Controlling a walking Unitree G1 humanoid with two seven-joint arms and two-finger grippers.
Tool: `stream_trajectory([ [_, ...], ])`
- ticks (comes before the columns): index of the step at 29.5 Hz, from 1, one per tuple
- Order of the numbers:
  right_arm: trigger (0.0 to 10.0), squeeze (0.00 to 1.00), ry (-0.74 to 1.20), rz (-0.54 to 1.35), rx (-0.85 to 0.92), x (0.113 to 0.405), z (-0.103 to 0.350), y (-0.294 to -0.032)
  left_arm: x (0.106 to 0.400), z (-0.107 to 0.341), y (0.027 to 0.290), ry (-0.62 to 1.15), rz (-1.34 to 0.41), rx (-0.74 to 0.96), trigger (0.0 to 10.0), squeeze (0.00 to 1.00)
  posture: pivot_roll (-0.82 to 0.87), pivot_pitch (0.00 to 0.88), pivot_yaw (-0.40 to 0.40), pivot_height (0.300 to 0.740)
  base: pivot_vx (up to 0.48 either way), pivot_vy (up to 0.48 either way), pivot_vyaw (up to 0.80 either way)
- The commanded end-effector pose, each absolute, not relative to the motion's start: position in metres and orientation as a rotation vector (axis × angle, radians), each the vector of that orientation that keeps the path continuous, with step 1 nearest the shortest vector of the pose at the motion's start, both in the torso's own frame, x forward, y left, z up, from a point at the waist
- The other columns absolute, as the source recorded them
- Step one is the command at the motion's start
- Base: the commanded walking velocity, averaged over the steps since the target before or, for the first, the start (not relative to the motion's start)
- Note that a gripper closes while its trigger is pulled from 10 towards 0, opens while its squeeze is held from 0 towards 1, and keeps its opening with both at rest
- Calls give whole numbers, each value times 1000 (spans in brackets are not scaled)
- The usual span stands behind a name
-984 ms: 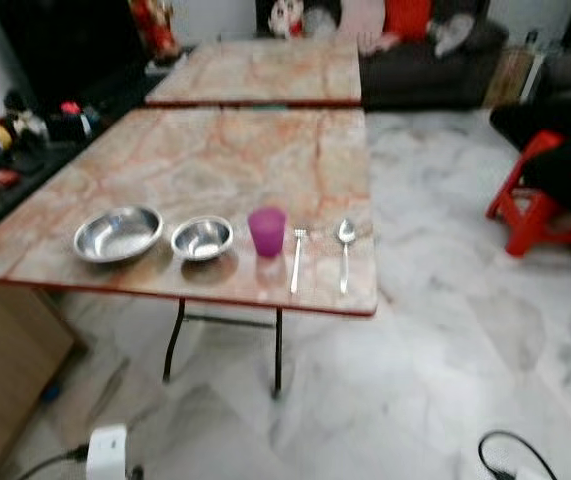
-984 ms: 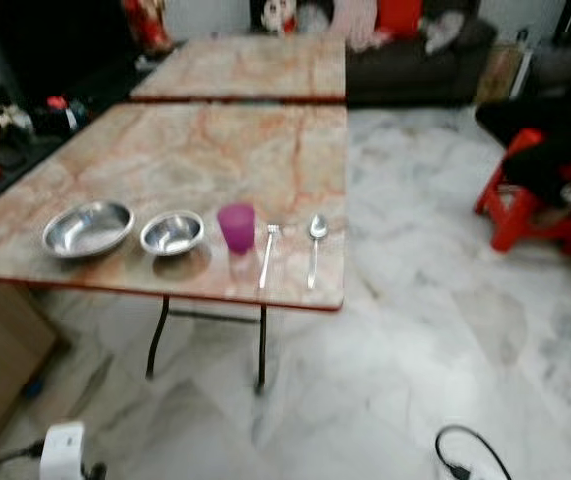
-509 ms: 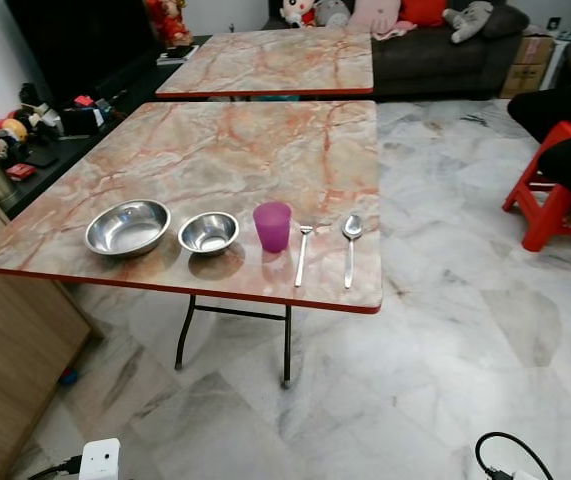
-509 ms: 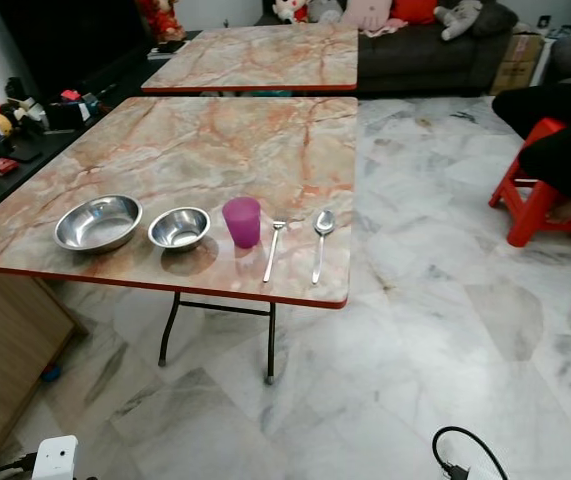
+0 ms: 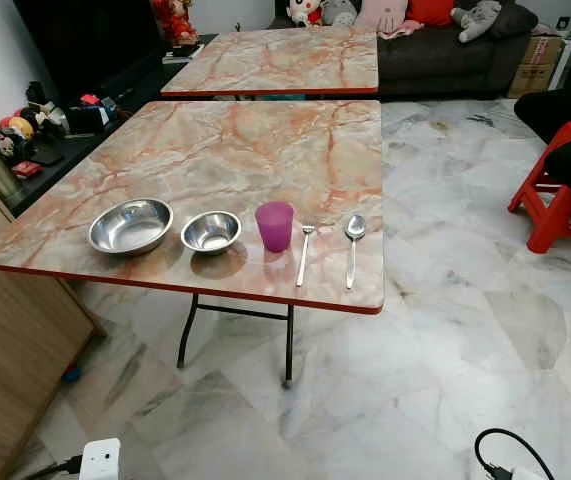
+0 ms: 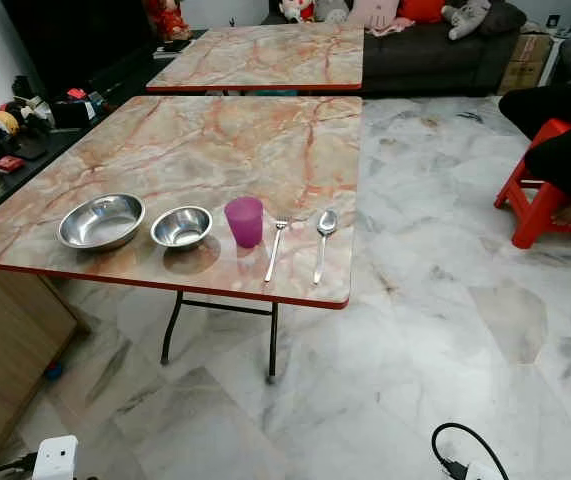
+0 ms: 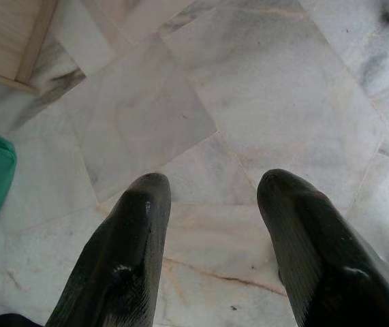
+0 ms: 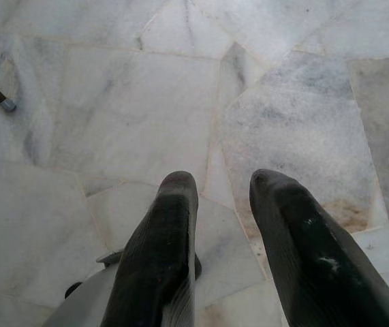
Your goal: Setting the table
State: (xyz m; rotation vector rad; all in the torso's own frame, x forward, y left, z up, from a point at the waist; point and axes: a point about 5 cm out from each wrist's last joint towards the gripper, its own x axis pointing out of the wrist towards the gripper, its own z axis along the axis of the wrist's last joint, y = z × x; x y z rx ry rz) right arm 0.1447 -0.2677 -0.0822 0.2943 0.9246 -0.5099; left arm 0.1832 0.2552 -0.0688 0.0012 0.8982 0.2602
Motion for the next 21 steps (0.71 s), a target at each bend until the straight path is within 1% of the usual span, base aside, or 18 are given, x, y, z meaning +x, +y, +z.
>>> stream_trajectory([
  [1,10000,0,927,-514,297,142,-83,-268,182,-69,257,909,258,16,10000,0,7,41,74,740,0,0,0],
  [5,10000,0,927,-511,293,143,-83,-268,182,-69,257,907,257,18,10000,0,6,42,73,740,0,0,0],
  [7,10000,0,928,-508,289,143,-83,-268,182,-69,257,907,256,19,10000,0,5,42,73,740,0,-244,0],
  [21,10000,0,929,-508,288,143,-83,-268,182,-69,256,907,257,16,10000,0,5,44,71,740,0,-320,0],
])
